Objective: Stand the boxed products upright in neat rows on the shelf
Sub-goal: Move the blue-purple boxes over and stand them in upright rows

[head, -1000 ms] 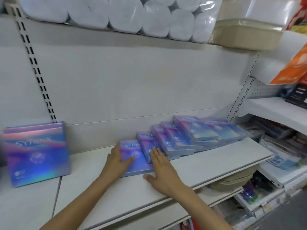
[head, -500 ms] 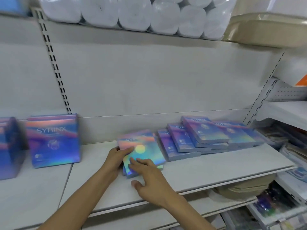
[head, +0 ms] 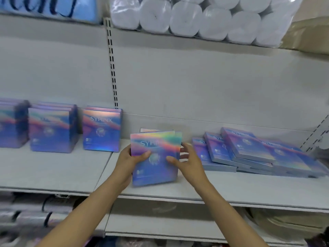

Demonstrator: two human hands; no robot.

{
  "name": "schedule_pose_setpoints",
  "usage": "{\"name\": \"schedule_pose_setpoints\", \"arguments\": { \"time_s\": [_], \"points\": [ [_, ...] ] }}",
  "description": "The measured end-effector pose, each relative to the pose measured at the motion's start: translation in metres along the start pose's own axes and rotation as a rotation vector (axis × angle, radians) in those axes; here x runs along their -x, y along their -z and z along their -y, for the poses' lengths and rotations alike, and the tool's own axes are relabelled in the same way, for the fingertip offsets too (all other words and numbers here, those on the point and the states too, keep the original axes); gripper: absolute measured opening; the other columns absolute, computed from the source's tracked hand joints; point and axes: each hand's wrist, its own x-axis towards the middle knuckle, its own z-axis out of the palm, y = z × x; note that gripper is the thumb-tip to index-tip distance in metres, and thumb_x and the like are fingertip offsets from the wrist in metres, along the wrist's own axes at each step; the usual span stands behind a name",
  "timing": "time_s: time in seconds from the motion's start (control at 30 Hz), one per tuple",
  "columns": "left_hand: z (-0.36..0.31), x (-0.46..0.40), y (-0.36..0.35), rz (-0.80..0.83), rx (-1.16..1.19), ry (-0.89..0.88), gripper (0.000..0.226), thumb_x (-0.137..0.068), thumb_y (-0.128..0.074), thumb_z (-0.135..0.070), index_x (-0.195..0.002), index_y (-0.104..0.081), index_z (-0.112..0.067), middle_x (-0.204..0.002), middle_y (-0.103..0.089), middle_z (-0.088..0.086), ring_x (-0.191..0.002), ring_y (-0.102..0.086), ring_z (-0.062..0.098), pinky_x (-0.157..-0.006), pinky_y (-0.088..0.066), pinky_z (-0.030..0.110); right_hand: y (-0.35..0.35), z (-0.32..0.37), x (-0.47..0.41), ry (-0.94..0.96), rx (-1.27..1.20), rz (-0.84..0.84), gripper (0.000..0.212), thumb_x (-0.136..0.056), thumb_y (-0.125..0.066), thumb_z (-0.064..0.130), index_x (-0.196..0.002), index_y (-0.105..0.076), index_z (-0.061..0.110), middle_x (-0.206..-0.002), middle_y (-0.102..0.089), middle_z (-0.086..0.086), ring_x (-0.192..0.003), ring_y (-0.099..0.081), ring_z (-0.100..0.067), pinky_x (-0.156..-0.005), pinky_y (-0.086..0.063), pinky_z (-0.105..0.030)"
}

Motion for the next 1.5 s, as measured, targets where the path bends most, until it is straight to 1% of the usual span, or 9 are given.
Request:
{"name": "schedule_pose_setpoints", "arguments": {
  "time_s": [0.1, 0.23, 0.33, 0.43, 0.6, 0.83, 1.23, 1.37, 1.5],
  "points": [
    [-0.003, 0.018, 0.006, -0.058, -0.049, -0.059, 0.049, -0.07, -0.087, -0.005, -0.113, -0.066, -0.001, -0.103, -0.077, 0.015, -0.091, -0.074, 0.029, -0.075, -0.061, 0.036, -0.009, 0.001, 0.0, 0.013, -0.027, 0.022, 0.049, -0.076, -0.087, 0.031, -0.118, -0.064, 0.021, -0.108, -0.069, 0.005, -0.087, -0.066, -0.014, -0.063, -0.049, -0.009],
    [-0.006, 0.039, 0.022, -0.129, -0.112, -0.138, 0.061, -0.069, -0.093, -0.02, -0.121, -0.062, -0.008, -0.114, -0.074, 0.013, -0.105, -0.072, 0.032, -0.088, -0.06, 0.045, -0.026, 0.007, 0.005, 0.055, -0.058, 0.075, 0.043, -0.077, -0.085, 0.02, -0.116, -0.07, 0.017, -0.106, -0.073, 0.003, -0.077, -0.063, -0.009, -0.066, -0.05, -0.015],
    [-0.012, 0.06, 0.032, -0.137, 0.014, -0.16, 0.043, -0.082, -0.076, -0.02, -0.121, -0.062, -0.007, -0.114, -0.075, 0.007, -0.103, -0.072, 0.021, -0.081, -0.059, 0.029, -0.037, 0.01, 0.01, 0.093, -0.089, 0.11, 0.033, -0.078, -0.083, 0.014, -0.109, -0.074, 0.017, -0.099, -0.075, 0.003, -0.075, -0.06, -0.009, -0.071, -0.05, -0.022],
    [-0.017, 0.079, 0.044, -0.157, 0.15, -0.142, 0.048, -0.082, -0.067, -0.032, -0.122, -0.063, -0.007, -0.118, -0.074, 0.004, -0.105, -0.07, 0.015, -0.082, -0.057, 0.024, -0.046, 0.015, 0.016, 0.12, -0.137, 0.156, 0.02, -0.079, -0.081, 0.011, -0.098, -0.077, 0.017, -0.091, -0.077, 0.006, -0.072, -0.059, -0.007, -0.069, -0.05, -0.021],
    [-0.016, 0.094, 0.07, -0.241, 0.179, -0.074, 0.033, -0.097, -0.054, -0.012, -0.129, -0.061, -0.005, -0.127, -0.069, 0.016, -0.11, -0.068, 0.027, -0.094, -0.059, 0.04, -0.062, 0.021, 0.025, 0.094, -0.244, 0.19, 0.016, -0.081, -0.08, 0.008, -0.096, -0.075, 0.012, -0.094, -0.077, 0.001, -0.083, -0.069, -0.015, -0.066, -0.054, -0.019],
    [-0.036, 0.079, 0.115, -0.382, 0.102, -0.145, 0.023, -0.095, -0.059, -0.016, -0.116, -0.068, -0.011, -0.109, -0.077, 0.011, -0.091, -0.075, 0.023, -0.076, -0.063, 0.037, -0.085, 0.042, 0.018, 0.015, -0.493, 0.263, 0.014, -0.088, -0.071, 0.0, -0.1, -0.065, -0.001, -0.093, -0.078, -0.009, -0.078, -0.075, -0.018, -0.065, -0.059, -0.026],
    [-0.082, 0.005, 0.268, -0.441, 0.014, -0.194, 0.02, -0.102, -0.055, -0.011, -0.117, -0.068, -0.012, -0.111, -0.071, 0.011, -0.087, -0.069, 0.015, -0.079, -0.059, 0.026, -0.178, 0.066, -0.034, -0.012, -0.51, -0.013, 0.02, -0.086, -0.074, 0.002, -0.104, -0.066, -0.001, -0.097, -0.078, -0.01, -0.085, -0.074, -0.027, -0.067, -0.06, -0.031],
    [-0.091, -0.009, 0.297, -0.398, 0.025, -0.165, 0.024, -0.102, -0.054, -0.012, -0.121, -0.067, -0.006, -0.106, -0.072, 0.005, -0.083, -0.07, 0.008, -0.071, -0.059, 0.019, -0.211, 0.067, -0.045, -0.036, -0.457, -0.126, 0.016, -0.085, -0.075, 0.002, -0.099, -0.067, 0.003, -0.092, -0.078, -0.008, -0.087, -0.07, -0.028, -0.083, -0.056, -0.045],
    [-0.1, -0.018, 0.318, -0.326, 0.045, -0.154, 0.02, -0.095, -0.062, -0.022, -0.11, -0.071, -0.013, -0.099, -0.077, 0.0, -0.083, -0.073, 0.009, -0.07, -0.059, 0.021, -0.234, 0.078, -0.051, 0.009, -0.416, -0.17, 0.013, -0.086, -0.075, 0.002, -0.095, -0.066, 0.004, -0.091, -0.076, -0.011, -0.079, -0.07, -0.018, -0.075, -0.053, -0.035]
  ]
}}
